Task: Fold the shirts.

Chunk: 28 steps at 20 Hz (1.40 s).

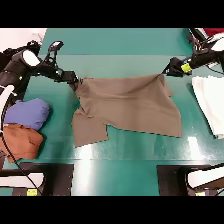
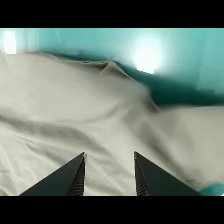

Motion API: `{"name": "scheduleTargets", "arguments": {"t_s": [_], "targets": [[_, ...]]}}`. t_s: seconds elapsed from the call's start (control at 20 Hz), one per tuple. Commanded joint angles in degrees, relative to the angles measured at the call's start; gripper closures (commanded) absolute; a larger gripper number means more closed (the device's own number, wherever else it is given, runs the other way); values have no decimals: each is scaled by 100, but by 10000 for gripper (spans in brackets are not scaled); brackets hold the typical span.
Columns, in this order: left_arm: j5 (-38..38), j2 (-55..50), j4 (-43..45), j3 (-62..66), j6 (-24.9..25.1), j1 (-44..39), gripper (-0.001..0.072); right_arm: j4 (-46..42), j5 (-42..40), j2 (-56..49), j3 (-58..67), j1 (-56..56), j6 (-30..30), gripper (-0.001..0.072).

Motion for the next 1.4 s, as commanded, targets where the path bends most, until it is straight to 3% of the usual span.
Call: {"name": "scheduleTargets", "arguments": {"t_s": [0.0,0.1,0.2,0.35,0.5,0.85,0.9,0.95,1.0,1.2,1.35], "targets": [[-1145,-68,13,413,-68,334,154,-2,570,24,398,-175,-214,360],[-1725,94,-188,83,26,584,154,-2,881,337,151,-332,-328,359],[-1679,306,-223,-555,101,581,154,-4,868,809,-442,-498,-446,359],[-1305,564,-468,-1709,295,389,154,-2,723,1539,-1480,-743,-509,359],[-787,557,-684,-2463,442,114,154,0,542,2116,-2358,-970,-514,178],[323,522,-627,-2702,201,-313,158,-9,470,2957,-3611,-1506,-516,181],[321,529,-573,-2702,114,-313,337,-15,459,3073,-3786,-1611,-518,181],[304,535,-570,-2695,116,-313,602,-15,446,3195,-3980,-1731,-518,181],[247,540,-573,-2660,114,-313,674,-28,435,3324,-4234,-1886,-518,181],[-229,540,-573,-2243,83,-313,681,-730,466,3670,-5257,-2509,-518,183],[-273,540,-588,-2087,85,-313,681,-699,444,3689,-5991,-2953,-616,183]]}}
